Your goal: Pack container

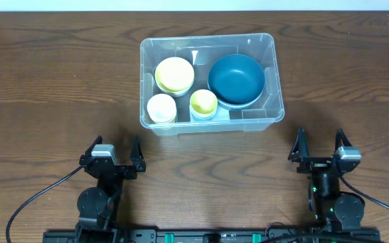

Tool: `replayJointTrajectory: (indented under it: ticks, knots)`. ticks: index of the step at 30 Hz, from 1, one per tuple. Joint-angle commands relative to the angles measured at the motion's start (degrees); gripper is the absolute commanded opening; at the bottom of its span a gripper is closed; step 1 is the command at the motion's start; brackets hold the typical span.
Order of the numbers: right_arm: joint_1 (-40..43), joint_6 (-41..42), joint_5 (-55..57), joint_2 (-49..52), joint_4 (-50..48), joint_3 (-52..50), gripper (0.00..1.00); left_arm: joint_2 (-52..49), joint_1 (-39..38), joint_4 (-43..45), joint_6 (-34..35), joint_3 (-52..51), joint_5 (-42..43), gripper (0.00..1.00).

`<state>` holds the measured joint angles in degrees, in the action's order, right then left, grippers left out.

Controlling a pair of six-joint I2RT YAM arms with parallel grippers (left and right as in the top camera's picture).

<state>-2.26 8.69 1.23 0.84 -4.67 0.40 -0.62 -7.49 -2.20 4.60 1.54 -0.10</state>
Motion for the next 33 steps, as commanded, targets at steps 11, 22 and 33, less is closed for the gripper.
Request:
replayJointTrajectory:
  ticks: [11, 22, 33]
  knots:
    - [0.55, -9.62, -0.46, -0.52, 9.01, -0.09, 0.99, 0.39, 0.28, -1.92, -0.31, -1.29, -0.50, 0.98]
    - [0.55, -9.60, -0.44, -0.52, 8.96, -0.09, 0.99, 0.39, 0.28, -1.92, -0.31, -1.29, -0.48, 0.98]
    - [0.55, -9.60, -0.44, -0.52, 8.96, -0.09, 0.99, 0.39, 0.28, -1.92, -0.31, -1.31, -0.48, 0.98]
